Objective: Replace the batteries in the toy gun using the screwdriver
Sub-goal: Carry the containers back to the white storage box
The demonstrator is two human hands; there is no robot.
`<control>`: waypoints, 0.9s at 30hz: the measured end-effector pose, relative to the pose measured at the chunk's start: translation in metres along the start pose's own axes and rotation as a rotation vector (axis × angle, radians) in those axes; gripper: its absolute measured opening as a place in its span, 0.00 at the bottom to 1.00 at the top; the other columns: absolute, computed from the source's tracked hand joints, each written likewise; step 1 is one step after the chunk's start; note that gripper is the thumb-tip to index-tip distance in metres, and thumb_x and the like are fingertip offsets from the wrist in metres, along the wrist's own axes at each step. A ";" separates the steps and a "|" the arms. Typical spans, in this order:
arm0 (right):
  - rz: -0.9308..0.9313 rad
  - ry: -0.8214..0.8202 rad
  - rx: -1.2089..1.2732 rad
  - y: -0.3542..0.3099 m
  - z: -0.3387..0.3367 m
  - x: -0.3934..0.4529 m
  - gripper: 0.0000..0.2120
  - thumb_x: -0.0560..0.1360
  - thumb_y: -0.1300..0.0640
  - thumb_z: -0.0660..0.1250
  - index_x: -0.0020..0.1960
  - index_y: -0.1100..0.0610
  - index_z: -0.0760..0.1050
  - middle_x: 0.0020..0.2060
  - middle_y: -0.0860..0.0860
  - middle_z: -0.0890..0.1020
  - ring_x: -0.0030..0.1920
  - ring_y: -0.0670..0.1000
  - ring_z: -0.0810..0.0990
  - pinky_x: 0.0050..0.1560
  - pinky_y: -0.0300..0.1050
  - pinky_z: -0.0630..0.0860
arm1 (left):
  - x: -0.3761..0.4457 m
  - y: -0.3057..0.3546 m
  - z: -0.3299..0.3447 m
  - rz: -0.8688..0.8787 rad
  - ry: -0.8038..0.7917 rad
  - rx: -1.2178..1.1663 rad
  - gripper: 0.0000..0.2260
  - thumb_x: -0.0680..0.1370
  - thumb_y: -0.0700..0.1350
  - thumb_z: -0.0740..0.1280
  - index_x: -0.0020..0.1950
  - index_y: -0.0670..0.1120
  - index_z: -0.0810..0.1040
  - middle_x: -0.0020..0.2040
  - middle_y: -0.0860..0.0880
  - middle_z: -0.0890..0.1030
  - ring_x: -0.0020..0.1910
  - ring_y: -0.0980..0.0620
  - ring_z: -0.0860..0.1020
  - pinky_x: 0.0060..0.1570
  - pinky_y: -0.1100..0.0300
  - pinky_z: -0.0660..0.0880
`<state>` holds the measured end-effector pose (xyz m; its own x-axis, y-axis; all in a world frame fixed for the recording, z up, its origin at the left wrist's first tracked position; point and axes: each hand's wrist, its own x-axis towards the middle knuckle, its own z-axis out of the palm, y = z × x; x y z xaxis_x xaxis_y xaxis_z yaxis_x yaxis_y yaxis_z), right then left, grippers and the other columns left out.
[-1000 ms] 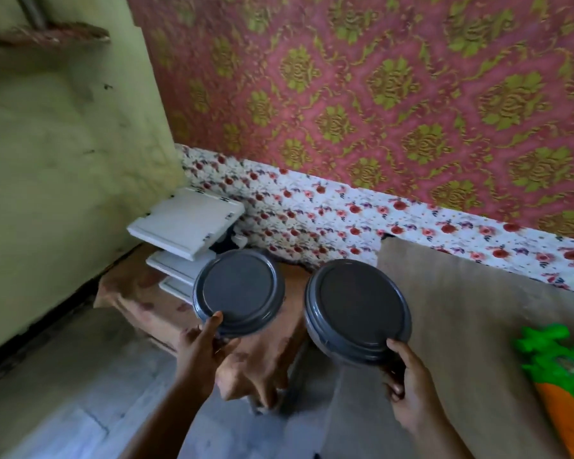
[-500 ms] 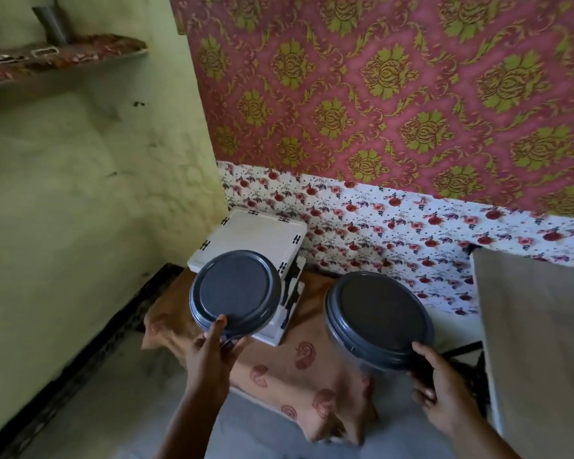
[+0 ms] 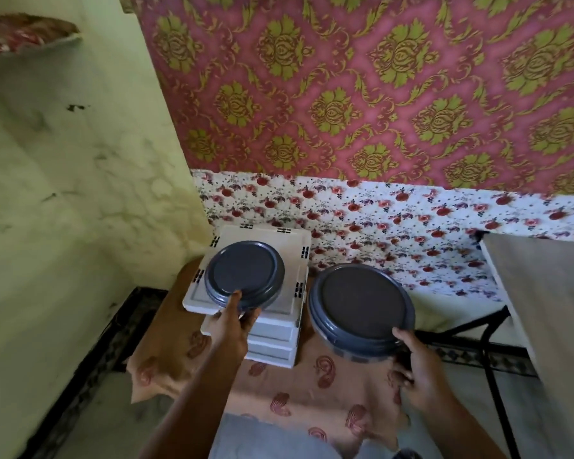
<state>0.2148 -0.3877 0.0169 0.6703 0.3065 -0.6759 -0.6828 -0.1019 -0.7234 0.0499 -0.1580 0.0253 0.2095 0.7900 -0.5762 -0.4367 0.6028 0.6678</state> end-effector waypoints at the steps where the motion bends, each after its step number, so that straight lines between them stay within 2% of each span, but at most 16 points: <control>1: 0.003 0.011 0.048 0.008 0.005 -0.002 0.12 0.72 0.54 0.67 0.38 0.60 0.68 0.24 0.54 0.67 0.15 0.46 0.60 0.19 0.34 0.56 | 0.010 0.003 0.003 -0.052 -0.008 0.025 0.15 0.76 0.41 0.68 0.60 0.37 0.72 0.52 0.40 0.79 0.39 0.48 0.82 0.29 0.61 0.80; 6: 0.029 0.081 0.271 0.031 0.028 -0.033 0.15 0.76 0.56 0.63 0.34 0.57 0.63 0.16 0.48 0.60 0.13 0.45 0.57 0.16 0.32 0.55 | 0.042 0.003 0.018 -0.262 -0.039 0.113 0.10 0.75 0.41 0.70 0.52 0.38 0.74 0.54 0.39 0.75 0.43 0.44 0.77 0.26 0.58 0.80; 10: 0.006 0.142 0.358 0.046 0.047 -0.062 0.12 0.77 0.56 0.62 0.38 0.61 0.68 0.16 0.48 0.59 0.14 0.45 0.57 0.16 0.32 0.57 | 0.059 0.007 0.023 -0.300 -0.045 0.191 0.12 0.73 0.39 0.71 0.53 0.38 0.73 0.50 0.39 0.77 0.41 0.44 0.77 0.30 0.50 0.80; 14: 0.014 0.196 0.445 0.066 0.065 -0.088 0.17 0.79 0.58 0.59 0.32 0.57 0.64 0.12 0.48 0.60 0.11 0.45 0.59 0.15 0.30 0.59 | 0.072 0.012 0.021 -0.370 -0.138 0.303 0.10 0.74 0.42 0.71 0.49 0.38 0.74 0.45 0.40 0.78 0.39 0.45 0.78 0.30 0.53 0.81; 16: 0.068 0.223 0.463 0.081 0.068 -0.093 0.17 0.78 0.56 0.59 0.31 0.56 0.63 0.12 0.47 0.59 0.11 0.44 0.58 0.16 0.29 0.57 | 0.074 0.015 0.017 -0.375 -0.180 0.337 0.08 0.75 0.44 0.69 0.44 0.39 0.75 0.41 0.42 0.77 0.37 0.47 0.77 0.35 0.51 0.82; 18: 0.119 0.235 0.443 0.102 0.068 -0.093 0.18 0.78 0.54 0.60 0.31 0.55 0.62 0.13 0.47 0.57 0.12 0.44 0.56 0.17 0.31 0.54 | 0.073 0.016 0.008 -0.378 -0.249 0.388 0.09 0.76 0.44 0.68 0.40 0.40 0.74 0.37 0.43 0.75 0.37 0.48 0.76 0.42 0.50 0.78; 21: 0.152 0.284 0.418 0.132 0.069 -0.091 0.17 0.76 0.55 0.63 0.31 0.55 0.62 0.14 0.48 0.56 0.13 0.45 0.55 0.17 0.33 0.54 | 0.063 0.019 -0.024 -0.384 -0.385 0.624 0.06 0.77 0.43 0.67 0.42 0.43 0.76 0.40 0.45 0.76 0.42 0.47 0.77 0.45 0.52 0.77; 23: 0.159 0.285 0.376 0.145 0.075 -0.091 0.16 0.76 0.56 0.65 0.32 0.55 0.62 0.15 0.48 0.56 0.14 0.46 0.55 0.17 0.33 0.54 | 0.057 0.019 -0.051 -0.364 -0.482 0.915 0.07 0.77 0.48 0.67 0.43 0.46 0.77 0.42 0.47 0.78 0.44 0.47 0.78 0.49 0.51 0.76; 25: 0.168 0.296 0.313 0.160 0.082 -0.088 0.16 0.75 0.57 0.65 0.32 0.56 0.62 0.15 0.49 0.56 0.14 0.46 0.55 0.18 0.34 0.54 | 0.053 0.018 -0.078 -0.346 -0.573 1.171 0.10 0.76 0.54 0.66 0.42 0.48 0.76 0.42 0.48 0.79 0.45 0.47 0.78 0.48 0.53 0.76; 27: 0.185 0.272 0.276 0.172 0.091 -0.080 0.18 0.75 0.58 0.65 0.31 0.56 0.61 0.16 0.49 0.56 0.14 0.47 0.55 0.19 0.35 0.54 | 0.051 0.013 -0.103 -0.363 -0.599 1.234 0.09 0.77 0.56 0.65 0.43 0.51 0.75 0.44 0.49 0.78 0.47 0.48 0.77 0.45 0.55 0.76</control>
<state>0.0176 -0.3434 -0.0409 0.5559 0.0425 -0.8302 -0.8263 0.1366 -0.5464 -0.0347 -0.1212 -0.0442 0.6126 0.3122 -0.7261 0.6876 0.2425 0.6844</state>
